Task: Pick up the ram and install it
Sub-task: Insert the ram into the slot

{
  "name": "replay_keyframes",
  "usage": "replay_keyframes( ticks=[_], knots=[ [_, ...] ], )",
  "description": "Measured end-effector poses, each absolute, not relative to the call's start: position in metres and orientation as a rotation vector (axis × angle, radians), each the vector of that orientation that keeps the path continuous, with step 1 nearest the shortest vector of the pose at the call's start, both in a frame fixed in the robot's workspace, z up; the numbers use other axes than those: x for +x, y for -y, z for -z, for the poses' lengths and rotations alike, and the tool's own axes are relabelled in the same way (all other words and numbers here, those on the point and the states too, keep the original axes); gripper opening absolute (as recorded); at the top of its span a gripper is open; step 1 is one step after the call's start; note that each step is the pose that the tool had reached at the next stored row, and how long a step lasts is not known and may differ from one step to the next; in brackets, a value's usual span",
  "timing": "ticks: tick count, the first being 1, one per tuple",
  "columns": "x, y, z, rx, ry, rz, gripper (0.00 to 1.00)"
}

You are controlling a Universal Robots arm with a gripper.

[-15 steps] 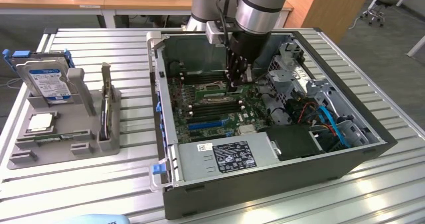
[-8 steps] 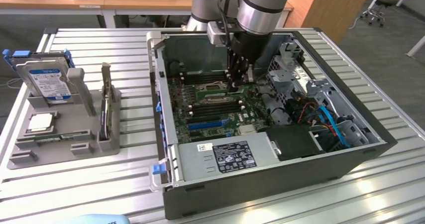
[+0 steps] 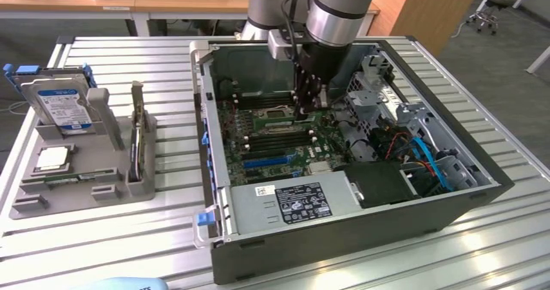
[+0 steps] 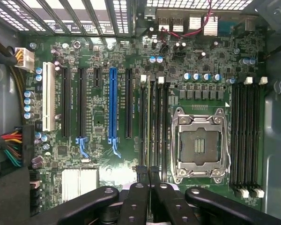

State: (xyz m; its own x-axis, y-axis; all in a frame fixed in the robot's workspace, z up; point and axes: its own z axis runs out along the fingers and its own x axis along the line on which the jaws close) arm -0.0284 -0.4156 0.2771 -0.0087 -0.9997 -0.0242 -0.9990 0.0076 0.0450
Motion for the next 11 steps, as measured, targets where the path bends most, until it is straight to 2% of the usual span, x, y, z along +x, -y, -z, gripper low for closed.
replay_keyframes(
  ticks=[11],
  knots=[
    [-0.0284,0.4156,-0.2712,2.201,2.219,0.076,0.11]
  ],
)
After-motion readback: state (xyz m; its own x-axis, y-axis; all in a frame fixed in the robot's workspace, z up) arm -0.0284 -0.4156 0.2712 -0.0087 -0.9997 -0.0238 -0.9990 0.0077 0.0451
